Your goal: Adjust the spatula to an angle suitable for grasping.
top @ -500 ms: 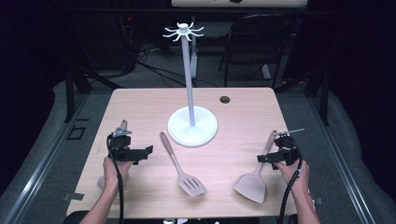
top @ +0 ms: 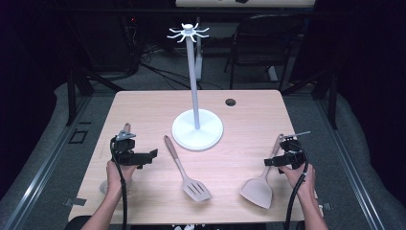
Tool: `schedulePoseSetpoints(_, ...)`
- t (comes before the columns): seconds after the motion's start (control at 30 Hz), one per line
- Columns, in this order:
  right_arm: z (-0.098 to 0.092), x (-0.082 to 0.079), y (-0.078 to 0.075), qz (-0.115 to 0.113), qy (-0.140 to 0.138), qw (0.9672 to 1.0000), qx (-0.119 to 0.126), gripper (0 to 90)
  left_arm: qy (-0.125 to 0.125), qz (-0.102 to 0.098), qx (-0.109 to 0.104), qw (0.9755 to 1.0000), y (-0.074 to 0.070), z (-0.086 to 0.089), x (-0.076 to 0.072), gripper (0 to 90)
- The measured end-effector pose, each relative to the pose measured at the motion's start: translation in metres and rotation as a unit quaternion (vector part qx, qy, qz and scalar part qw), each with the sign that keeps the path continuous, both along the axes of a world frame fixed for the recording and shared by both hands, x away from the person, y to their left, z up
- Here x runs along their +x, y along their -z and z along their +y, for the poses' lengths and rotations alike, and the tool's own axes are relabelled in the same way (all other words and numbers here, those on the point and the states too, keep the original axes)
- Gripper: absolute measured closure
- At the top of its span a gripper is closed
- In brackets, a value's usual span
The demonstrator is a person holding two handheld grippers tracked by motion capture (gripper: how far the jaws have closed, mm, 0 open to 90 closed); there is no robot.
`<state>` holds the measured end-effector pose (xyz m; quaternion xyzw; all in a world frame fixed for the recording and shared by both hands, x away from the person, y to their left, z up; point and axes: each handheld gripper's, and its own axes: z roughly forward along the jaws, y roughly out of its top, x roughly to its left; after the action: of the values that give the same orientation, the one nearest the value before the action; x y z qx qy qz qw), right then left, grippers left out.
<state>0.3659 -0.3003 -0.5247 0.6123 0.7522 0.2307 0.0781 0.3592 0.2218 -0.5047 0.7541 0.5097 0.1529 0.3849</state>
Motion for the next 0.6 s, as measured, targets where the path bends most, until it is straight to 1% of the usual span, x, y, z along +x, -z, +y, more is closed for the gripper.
schedulePoseSetpoints(0.07, 0.003, 0.001, 0.001, 0.005, -0.003, 1.0, -0.003, 22.8, -0.001, 0.0, 0.0, 1.0, 0.0, 0.0, 0.0, 0.0)
schedulePoseSetpoints(0.13, 0.005, 0.002, 0.002, 0.008, -0.006, 0.9999, -0.003, 24.0, 0.0, 0.001, 0.0, 1.0, 0.0, 0.0, 0.0, 0.0)
schedulePoseSetpoints(0.17, 0.008, 0.004, 0.003, 0.01, -0.01, 0.9999, -0.005, 27.2, -0.003, -0.002, 0.002, 1.0, 0.0, 0.0, 0.001, 0.0)
schedulePoseSetpoints(0.23, 0.01, 0.006, 0.005, 0.013, -0.01, 0.9998, -0.007, 30.5, -0.002, -0.001, 0.004, 1.0, 0.0, 0.0, 0.001, 0.0)
schedulePoseSetpoints(0.27, 0.01, 0.007, 0.006, 0.019, -0.013, 0.9997, -0.009, 32.2, -0.002, 0.001, 0.005, 1.0, 0.001, -0.002, 0.002, 0.0)
schedulePoseSetpoints(0.3, 0.01, 0.007, 0.006, 0.019, -0.013, 0.9997, -0.009, 32.2, -0.002, 0.001, 0.005, 1.0, 0.001, -0.002, 0.002, 0.0)
schedulePoseSetpoints(0.33, 0.011, 0.008, 0.008, 0.018, -0.008, 0.9998, -0.007, 34.9, -0.002, 0.0, 0.005, 1.0, 0.001, -0.003, 0.002, 0.0)
schedulePoseSetpoints(0.5, 0.012, 0.009, 0.008, 0.026, -0.005, 0.9996, -0.008, 41.5, 0.007, 0.001, 0.011, 0.9999, 0.001, -0.004, 0.002, 0.1)
schedulePoseSetpoints(0.53, 0.013, 0.009, 0.009, 0.021, 0.003, 0.9998, -0.005, 42.6, 0.006, 0.001, 0.011, 0.9999, 0.001, -0.004, 0.001, 0.1)
schedulePoseSetpoints(0.57, 0.013, 0.01, 0.009, 0.029, -0.001, 0.9995, -0.011, 43.5, 0.006, 0.0, 0.012, 0.9999, 0.001, -0.003, 0.001, 0.1)
schedulePoseSetpoints(0.6, 0.014, 0.011, 0.01, 0.033, 0.003, 0.9994, -0.013, 44.1, 0.005, 0.001, 0.011, 0.9999, 0.001, -0.003, 0.001, 0.1)
